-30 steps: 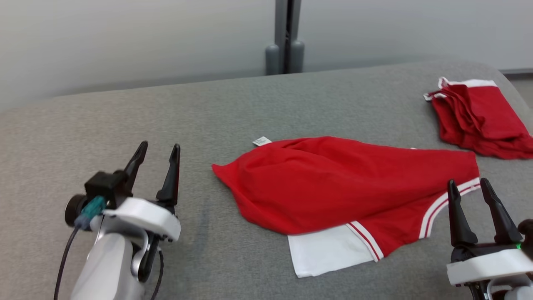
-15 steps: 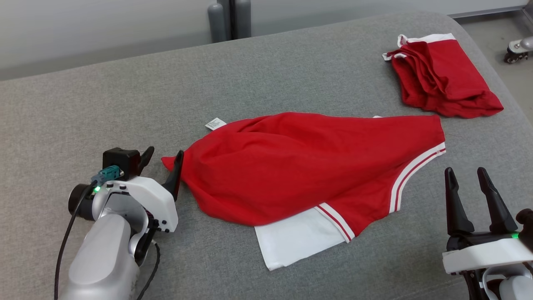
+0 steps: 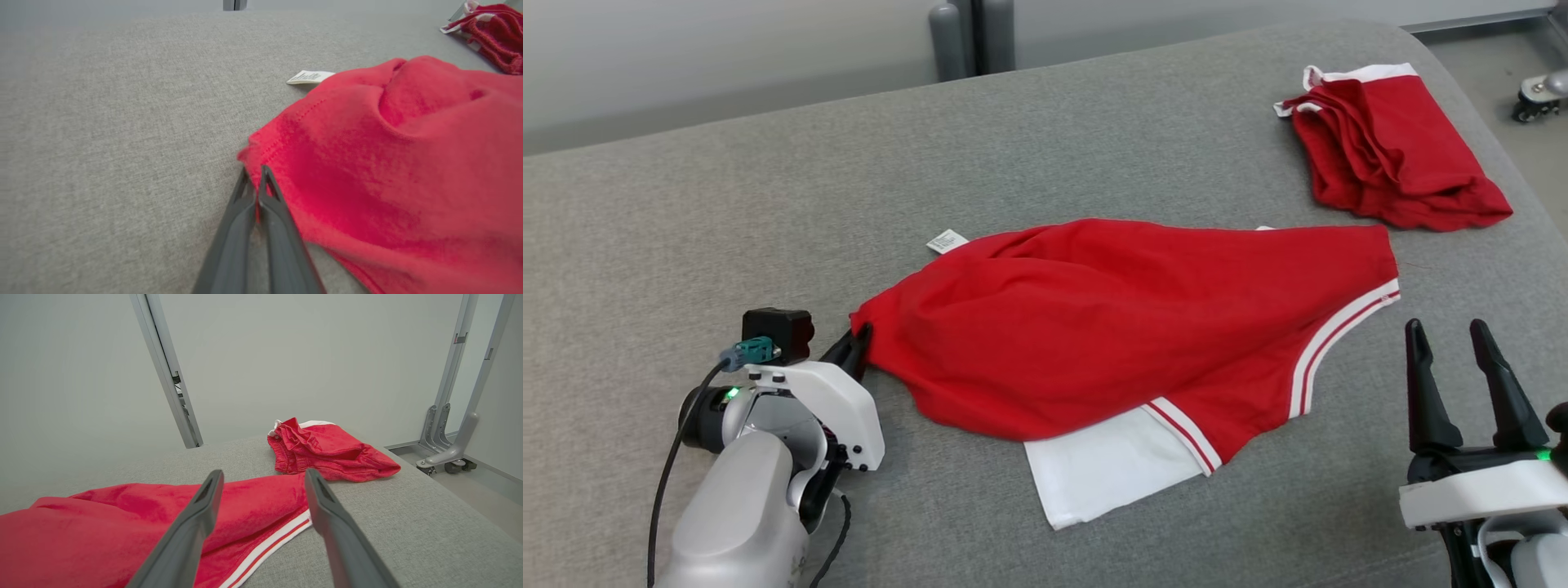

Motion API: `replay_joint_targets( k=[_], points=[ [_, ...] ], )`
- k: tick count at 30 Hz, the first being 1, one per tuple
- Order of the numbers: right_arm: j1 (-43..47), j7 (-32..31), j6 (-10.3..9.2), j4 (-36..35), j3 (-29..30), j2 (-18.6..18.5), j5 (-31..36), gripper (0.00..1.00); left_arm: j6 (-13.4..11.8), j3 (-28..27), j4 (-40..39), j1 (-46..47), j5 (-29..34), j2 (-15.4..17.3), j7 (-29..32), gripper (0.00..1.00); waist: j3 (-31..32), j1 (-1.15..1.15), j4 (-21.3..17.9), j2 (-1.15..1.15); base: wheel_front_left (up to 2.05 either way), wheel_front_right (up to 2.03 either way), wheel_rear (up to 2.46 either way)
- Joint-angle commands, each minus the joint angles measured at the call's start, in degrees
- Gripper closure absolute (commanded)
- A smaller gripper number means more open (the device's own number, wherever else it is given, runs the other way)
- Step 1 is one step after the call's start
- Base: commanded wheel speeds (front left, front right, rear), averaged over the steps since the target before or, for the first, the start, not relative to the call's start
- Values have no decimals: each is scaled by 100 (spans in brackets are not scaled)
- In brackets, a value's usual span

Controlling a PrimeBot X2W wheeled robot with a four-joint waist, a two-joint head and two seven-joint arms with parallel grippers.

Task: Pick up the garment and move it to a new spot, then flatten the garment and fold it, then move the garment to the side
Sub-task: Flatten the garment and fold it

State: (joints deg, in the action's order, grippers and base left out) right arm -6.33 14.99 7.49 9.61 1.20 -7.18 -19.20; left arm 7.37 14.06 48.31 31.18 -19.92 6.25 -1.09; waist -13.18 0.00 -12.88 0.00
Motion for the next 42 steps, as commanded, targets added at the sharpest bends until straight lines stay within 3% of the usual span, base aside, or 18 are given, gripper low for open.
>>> replay_joint_targets(
  k=[1, 6, 10, 23, 33, 42],
  points=[
    [69, 28, 1, -22, 47, -41, 21, 0, 16, 26, 8, 124, -40, 20, -123, 100, 40, 0, 101, 0, 0, 0, 0],
    [118, 29, 1, -23, 106, -86, 31, 0, 12, 30, -59, 22, -164, 19, -567, 100, 187, 0, 365, 0, 0, 0, 0],
    [229, 29, 0, -30, 145, -107, 63, 0, 2, -14, -320, -344, -285, 13, -993, 100, 425, 0, 816, 0, 0, 0, 0],
    [343, 29, 1, 34, 151, -157, 99, 0, -303, -246, -1429, -1869, -635, 56, -1182, 100, 628, 0, 1712, 0, 0, 0, 0],
    [363, 28, 1, 113, 115, -218, 60, 0, -540, -437, -1960, -2959, -953, 7, -1184, 100, 629, 0, 1877, 0, 0, 0, 0],
    [365, 28, 0, 194, 104, -237, 57, 0, -542, -309, -2266, -2904, -883, 18, -1193, 100, 758, 0, 1828, 0, 0, 0, 0]
  ],
)
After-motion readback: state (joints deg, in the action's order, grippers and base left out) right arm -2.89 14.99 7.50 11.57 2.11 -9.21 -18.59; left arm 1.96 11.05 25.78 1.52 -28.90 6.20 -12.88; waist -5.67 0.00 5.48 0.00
